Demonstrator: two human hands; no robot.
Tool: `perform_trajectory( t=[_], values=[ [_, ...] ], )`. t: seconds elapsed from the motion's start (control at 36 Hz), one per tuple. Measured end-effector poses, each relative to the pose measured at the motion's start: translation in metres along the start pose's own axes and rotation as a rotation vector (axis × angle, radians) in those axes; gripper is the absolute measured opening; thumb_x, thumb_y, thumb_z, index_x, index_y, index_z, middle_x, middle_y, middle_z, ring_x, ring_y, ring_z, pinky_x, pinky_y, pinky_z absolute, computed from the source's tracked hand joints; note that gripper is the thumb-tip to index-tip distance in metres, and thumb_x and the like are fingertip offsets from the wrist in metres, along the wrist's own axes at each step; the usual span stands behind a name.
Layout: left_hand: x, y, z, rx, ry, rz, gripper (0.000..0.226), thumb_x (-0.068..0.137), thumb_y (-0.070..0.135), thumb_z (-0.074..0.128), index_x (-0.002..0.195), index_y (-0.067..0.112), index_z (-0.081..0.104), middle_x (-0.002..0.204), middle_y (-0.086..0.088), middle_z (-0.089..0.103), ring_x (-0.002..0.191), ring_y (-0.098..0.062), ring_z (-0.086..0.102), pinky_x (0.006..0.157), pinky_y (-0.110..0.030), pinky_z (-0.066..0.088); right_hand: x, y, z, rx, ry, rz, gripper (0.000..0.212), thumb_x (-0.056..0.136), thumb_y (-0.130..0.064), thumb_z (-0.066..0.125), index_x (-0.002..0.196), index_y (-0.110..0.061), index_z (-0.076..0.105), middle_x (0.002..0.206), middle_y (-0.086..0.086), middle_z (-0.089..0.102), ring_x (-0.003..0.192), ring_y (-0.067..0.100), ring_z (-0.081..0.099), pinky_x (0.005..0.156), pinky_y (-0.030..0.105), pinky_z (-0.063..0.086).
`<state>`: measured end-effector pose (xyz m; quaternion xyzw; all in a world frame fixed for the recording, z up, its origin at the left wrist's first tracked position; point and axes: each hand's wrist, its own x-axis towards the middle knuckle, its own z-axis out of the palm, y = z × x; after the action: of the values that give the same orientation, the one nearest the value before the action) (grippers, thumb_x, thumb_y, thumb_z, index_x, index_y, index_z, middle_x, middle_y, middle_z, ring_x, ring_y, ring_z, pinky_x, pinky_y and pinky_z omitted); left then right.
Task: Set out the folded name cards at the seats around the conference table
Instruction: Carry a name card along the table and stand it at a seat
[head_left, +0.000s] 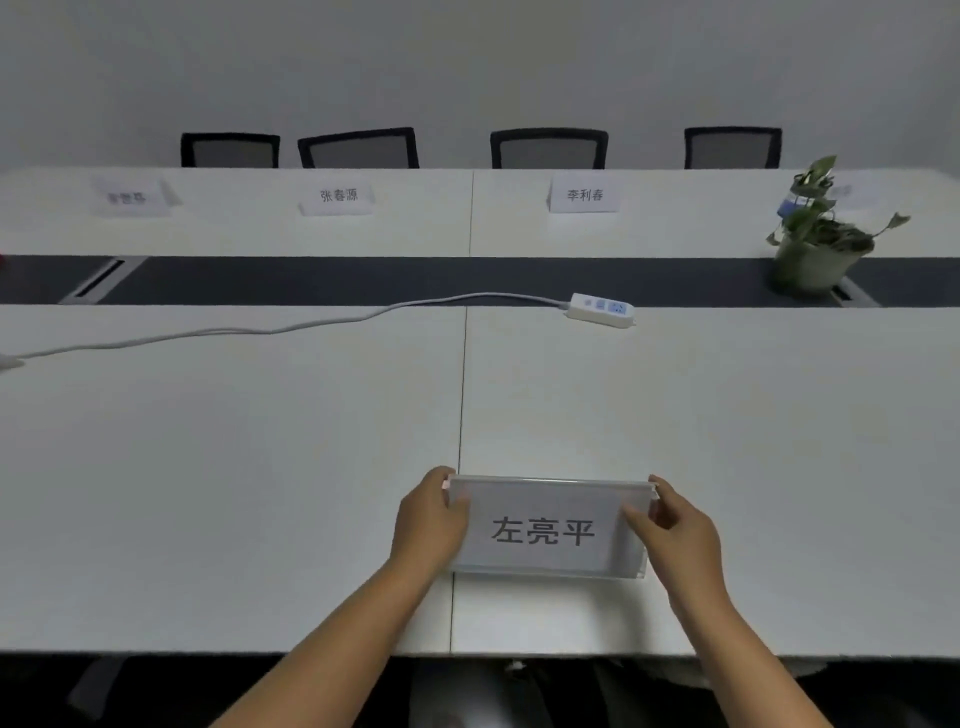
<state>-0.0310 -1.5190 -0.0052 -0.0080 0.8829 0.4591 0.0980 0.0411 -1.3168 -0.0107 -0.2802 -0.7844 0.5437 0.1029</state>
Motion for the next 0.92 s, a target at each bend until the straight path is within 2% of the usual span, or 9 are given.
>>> perform_trajectory(
  t=[0.31, 0.39, 0.5, 0.61, 0.67, 0.69, 0.75, 0.83, 0.92],
  values=[
    [0.087, -0.016, 0.006, 0.010, -0.117, 0.012, 0.033, 0.090, 0.013, 0.045, 0.123, 0.008, 0.044, 0.093, -0.004, 0.055, 0.085, -0.018, 0.053, 0.076, -0.026, 0.043, 0.070, 0.007, 0.045, 0.002, 0.091, 0.083, 0.047, 0.082, -0.008, 0.059, 0.127, -0.011, 0.047, 0.122, 0.016, 0.058, 0.112, 0.028, 0.053, 0.098, 0.041, 0.041],
    [0.094, -0.019, 0.007, -0.026, -0.101, 0.011, 0.032, 0.090, 0.012, 0.045, 0.121, 0.008, 0.046, 0.099, -0.010, 0.060, 0.086, -0.018, 0.053, 0.080, -0.028, 0.047, 0.080, 0.012, 0.053, -0.012, 0.087, 0.086, 0.046, 0.082, -0.009, 0.060, 0.126, -0.012, 0.048, 0.119, 0.015, 0.060, 0.107, 0.026, 0.055, 0.094, 0.038, 0.041],
    [0.100, -0.022, 0.009, -0.073, -0.073, 0.011, 0.030, 0.089, 0.010, 0.047, 0.118, 0.008, 0.049, 0.091, -0.001, 0.055, 0.085, -0.018, 0.054, 0.081, -0.029, 0.047, 0.085, 0.014, 0.055, -0.006, 0.077, 0.081, 0.045, 0.082, -0.010, 0.061, 0.125, -0.014, 0.049, 0.109, 0.013, 0.061, 0.096, 0.021, 0.054, 0.087, 0.033, 0.040],
    [0.103, -0.026, 0.010, -0.099, -0.077, -0.017, 0.032, 0.089, 0.014, 0.048, 0.121, 0.012, 0.048, 0.103, -0.004, 0.061, 0.090, -0.013, 0.055, 0.075, -0.017, 0.045, 0.087, 0.015, 0.051, -0.109, 0.046, 0.014, 0.041, 0.081, -0.012, 0.063, 0.120, -0.013, 0.053, 0.110, 0.012, 0.056, 0.100, 0.025, 0.052, 0.085, 0.033, 0.039],
    [0.102, -0.029, 0.011, -0.067, -0.087, -0.010, 0.035, 0.090, 0.018, 0.047, 0.124, 0.010, 0.047, 0.103, -0.001, 0.061, 0.095, -0.012, 0.055, 0.074, -0.013, 0.043, 0.088, 0.015, 0.050, -0.154, 0.048, -0.037, 0.044, 0.076, -0.026, 0.067, 0.117, -0.014, 0.055, 0.119, 0.011, 0.054, 0.109, 0.027, 0.050, 0.093, 0.038, 0.041],
    [0.102, -0.031, 0.012, -0.026, -0.096, 0.013, 0.039, 0.091, 0.020, 0.045, 0.128, 0.009, 0.043, 0.111, -0.002, 0.060, 0.103, -0.013, 0.055, 0.082, -0.016, 0.043, 0.088, 0.014, 0.050, -0.175, 0.044, -0.044, 0.052, 0.070, -0.041, 0.062, 0.115, -0.015, 0.057, 0.121, 0.009, 0.055, 0.112, 0.028, 0.049, 0.093, 0.037, 0.041],
    [0.101, -0.033, 0.015, 0.054, -0.096, 0.057, 0.042, 0.093, 0.021, 0.040, 0.133, 0.011, 0.037, 0.133, -0.004, 0.049, 0.123, -0.015, 0.044, 0.100, -0.016, 0.030, 0.088, 0.015, 0.049, -0.200, 0.054, -0.048, 0.067, 0.054, -0.059, 0.047, 0.109, -0.022, 0.060, 0.119, 0.005, 0.058, 0.113, 0.025, 0.050, 0.083, 0.018, 0.041],
    [0.099, -0.030, 0.016, 0.047, -0.041, 0.056, 0.041, 0.093, 0.018, 0.039, 0.133, 0.009, 0.035, 0.145, -0.005, 0.035, 0.135, -0.014, 0.030, 0.105, -0.013, 0.017, 0.090, 0.007, 0.049, -0.220, 0.100, -0.062, 0.045, 0.050, -0.061, 0.043, 0.092, -0.052, 0.055, 0.118, 0.004, 0.060, 0.109, 0.016, 0.050, 0.069, -0.002, 0.034],
    [0.095, -0.024, 0.008, -0.043, 0.054, 0.057, 0.041, 0.093, 0.016, 0.039, 0.134, 0.011, 0.034, 0.143, -0.004, 0.039, 0.132, -0.015, 0.033, 0.107, -0.019, 0.021, 0.090, -0.010, 0.052, -0.230, 0.087, -0.155, 0.070, 0.053, -0.060, 0.042, 0.108, -0.022, 0.061, 0.124, 0.009, 0.057, 0.115, 0.021, 0.049, 0.063, -0.003, 0.036]
  ],
)
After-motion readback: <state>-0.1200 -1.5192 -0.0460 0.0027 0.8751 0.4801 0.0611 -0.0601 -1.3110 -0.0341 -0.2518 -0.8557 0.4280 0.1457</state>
